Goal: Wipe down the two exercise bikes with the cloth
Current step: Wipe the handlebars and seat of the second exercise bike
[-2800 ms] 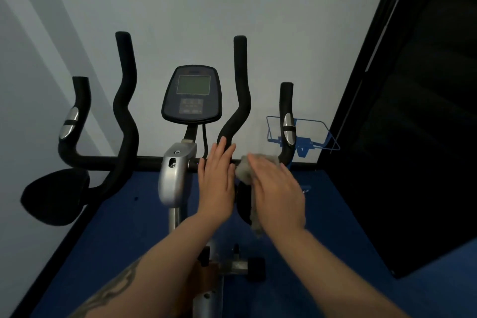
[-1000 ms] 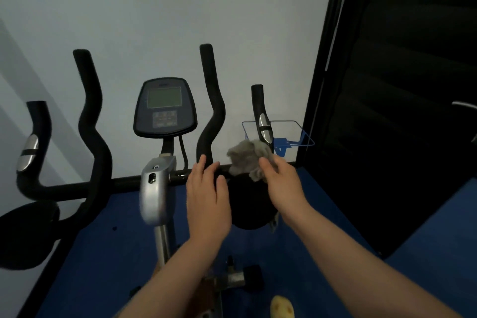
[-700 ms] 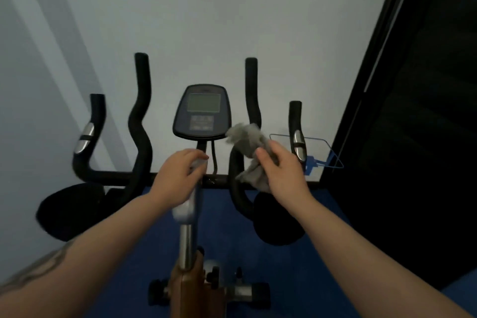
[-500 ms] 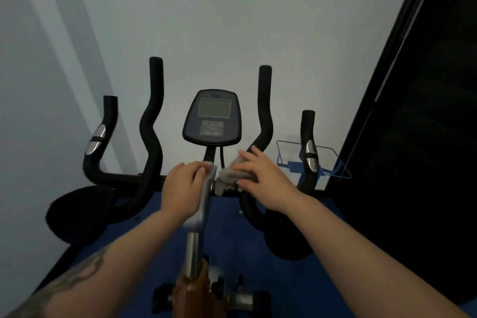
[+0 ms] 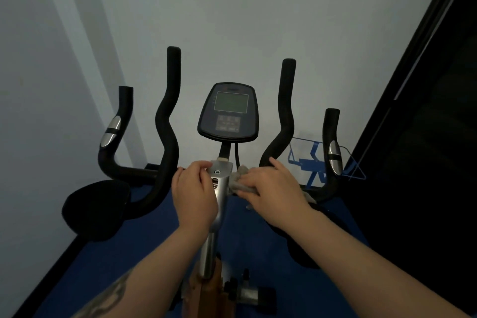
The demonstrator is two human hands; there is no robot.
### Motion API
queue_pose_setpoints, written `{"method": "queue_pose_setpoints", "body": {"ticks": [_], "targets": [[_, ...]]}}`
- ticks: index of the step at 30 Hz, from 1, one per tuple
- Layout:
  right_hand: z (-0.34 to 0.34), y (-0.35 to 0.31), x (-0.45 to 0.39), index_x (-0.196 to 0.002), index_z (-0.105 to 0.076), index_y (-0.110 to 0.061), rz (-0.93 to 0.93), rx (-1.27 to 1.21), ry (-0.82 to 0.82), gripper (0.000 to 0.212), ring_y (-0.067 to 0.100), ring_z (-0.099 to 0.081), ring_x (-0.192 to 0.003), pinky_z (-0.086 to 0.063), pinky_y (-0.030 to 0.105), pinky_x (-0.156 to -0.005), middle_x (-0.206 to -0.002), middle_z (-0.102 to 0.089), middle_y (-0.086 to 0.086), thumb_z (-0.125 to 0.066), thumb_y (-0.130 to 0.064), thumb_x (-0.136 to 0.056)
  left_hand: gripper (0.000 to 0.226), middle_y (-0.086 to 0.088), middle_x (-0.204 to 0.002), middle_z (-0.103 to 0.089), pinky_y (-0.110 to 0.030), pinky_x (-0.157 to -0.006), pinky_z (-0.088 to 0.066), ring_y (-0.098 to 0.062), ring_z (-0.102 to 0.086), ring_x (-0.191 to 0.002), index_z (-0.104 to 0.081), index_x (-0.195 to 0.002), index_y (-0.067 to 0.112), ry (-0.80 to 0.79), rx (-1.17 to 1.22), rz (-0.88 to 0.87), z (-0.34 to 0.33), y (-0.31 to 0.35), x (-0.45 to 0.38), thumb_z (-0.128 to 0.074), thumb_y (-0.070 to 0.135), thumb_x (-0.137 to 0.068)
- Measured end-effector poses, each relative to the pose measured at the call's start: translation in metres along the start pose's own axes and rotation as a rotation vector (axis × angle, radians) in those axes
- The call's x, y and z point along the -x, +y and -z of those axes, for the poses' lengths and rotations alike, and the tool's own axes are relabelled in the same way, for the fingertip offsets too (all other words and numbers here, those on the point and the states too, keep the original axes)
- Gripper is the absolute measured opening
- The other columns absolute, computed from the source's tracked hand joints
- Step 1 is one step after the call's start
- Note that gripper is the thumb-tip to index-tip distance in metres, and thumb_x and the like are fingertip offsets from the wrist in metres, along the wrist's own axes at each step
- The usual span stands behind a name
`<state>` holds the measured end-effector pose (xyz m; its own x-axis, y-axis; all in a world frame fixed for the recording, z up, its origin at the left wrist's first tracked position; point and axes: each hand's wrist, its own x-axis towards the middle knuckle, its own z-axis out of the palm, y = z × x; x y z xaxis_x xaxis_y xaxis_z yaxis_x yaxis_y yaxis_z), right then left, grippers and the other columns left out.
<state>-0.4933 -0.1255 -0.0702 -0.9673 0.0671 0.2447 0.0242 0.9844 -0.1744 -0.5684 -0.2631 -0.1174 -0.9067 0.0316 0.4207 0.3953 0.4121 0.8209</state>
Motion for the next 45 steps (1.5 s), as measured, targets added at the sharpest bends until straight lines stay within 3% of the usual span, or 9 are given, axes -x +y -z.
{"method": "queue_pose_setpoints", "body": {"ticks": [6,9,16,23,27,33,37,41,45], "targets": [[-0.009,-0.035,-0.039,-0.085,-0.056,-0.017,-0.223,0.379,-0.191,0.015,0.020,-0.061,-0.092,0.000,0.048,-0.120,-0.073,-0.055,-0.002,-0.045,-0.020,-0.094,0.025,0.026,-0.078,-0.047,-0.053,-0.098,-0.041,-0.020,-0.052,-0.100,-0.065,-0.093,0.019,0.011,0.029,-0.004,0.001,0.001,0.002,-0.044,0.005,-0.095],[-0.008,-0.041,-0.036,-0.126,-0.048,-0.007,-0.210,0.385,-0.249,0.037,0.024,-0.061,-0.092,0.001,0.053,-0.119,-0.105,-0.059,0.008,-0.047,-0.016,-0.090,0.025,0.020,-0.078,-0.052,-0.052,-0.099,-0.041,-0.018,-0.051,-0.098,-0.064,-0.091,0.019,0.005,0.031,-0.006,0.000,-0.002,0.001,-0.043,0.006,-0.095],[0.022,-0.002,-0.011,-0.152,-0.026,-0.025,0.011,0.035,-0.451,0.047,0.012,-0.023,-0.144,0.010,0.041,-0.117,-0.155,-0.032,-0.005,-0.027,-0.025,-0.105,0.026,0.023,-0.076,-0.050,-0.053,-0.099,-0.040,-0.006,-0.042,-0.088,-0.062,-0.087,0.022,0.024,0.063,-0.013,-0.003,-0.005,0.001,-0.045,0.004,-0.094],[-0.005,-0.017,-0.040,-0.132,-0.050,-0.021,-0.038,0.438,-0.391,0.035,0.023,-0.057,-0.110,0.009,0.051,-0.116,-0.100,-0.060,-0.003,-0.036,-0.029,-0.100,0.028,0.026,-0.078,-0.050,-0.053,-0.099,-0.042,-0.013,-0.048,-0.096,-0.060,-0.086,0.025,0.020,0.105,0.000,-0.002,-0.005,0.001,-0.045,0.004,-0.094],[-0.018,-0.042,-0.037,-0.133,-0.048,-0.012,-0.188,0.504,-0.298,0.048,0.025,-0.056,-0.108,0.008,0.054,-0.116,-0.109,-0.059,0.000,-0.051,-0.034,-0.090,0.027,0.026,-0.078,-0.049,-0.052,-0.099,-0.041,-0.007,-0.045,-0.094,-0.064,-0.089,0.019,0.002,0.076,0.001,-0.002,-0.003,0.002,-0.043,0.003,-0.095],[-0.031,-0.040,0.011,-0.153,0.000,-0.003,-0.140,0.497,-0.225,0.071,0.033,-0.004,-0.149,0.018,0.050,-0.113,-0.160,-0.013,0.018,-0.026,-0.045,-0.102,0.027,0.028,-0.077,-0.050,-0.053,-0.099,-0.042,0.015,-0.041,-0.088,-0.063,-0.086,0.021,0.040,0.061,-0.048,-0.006,-0.009,0.000,-0.044,0.004,-0.093],[-0.016,-0.027,-0.023,-0.150,-0.016,-0.006,-0.018,0.483,-0.369,0.068,0.028,-0.031,-0.140,0.008,0.047,-0.118,-0.144,-0.045,0.011,-0.032,-0.051,-0.100,0.026,0.023,-0.081,-0.054,-0.047,-0.101,-0.040,-0.004,-0.045,-0.099,-0.063,-0.087,0.023,0.036,0.043,-0.028,-0.005,-0.010,0.000,-0.043,0.007,-0.094],[0.000,-0.016,-0.022,-0.149,-0.024,-0.010,0.097,0.401,-0.433,0.061,0.026,-0.035,-0.137,0.008,0.045,-0.118,-0.142,-0.047,0.010,-0.030,-0.047,-0.102,0.027,0.016,-0.085,-0.057,-0.028,-0.094,-0.036,-0.019,-0.049,-0.109,-0.060,-0.086,0.028,0.009,0.021,0.011,-0.002,-0.007,0.001,-0.043,0.008,-0.094],[-0.011,-0.032,-0.006,-0.146,-0.037,-0.010,-0.088,0.181,-0.220,0.053,0.023,-0.032,-0.139,0.012,0.046,-0.118,-0.146,-0.045,0.007,-0.026,-0.035,-0.100,0.030,0.013,-0.083,-0.060,-0.032,-0.116,-0.021,0.024,-0.039,-0.104,-0.062,-0.086,0.021,0.023,-0.006,0.054,-0.007,0.003,-0.002,-0.040,0.002,-0.093]]}}
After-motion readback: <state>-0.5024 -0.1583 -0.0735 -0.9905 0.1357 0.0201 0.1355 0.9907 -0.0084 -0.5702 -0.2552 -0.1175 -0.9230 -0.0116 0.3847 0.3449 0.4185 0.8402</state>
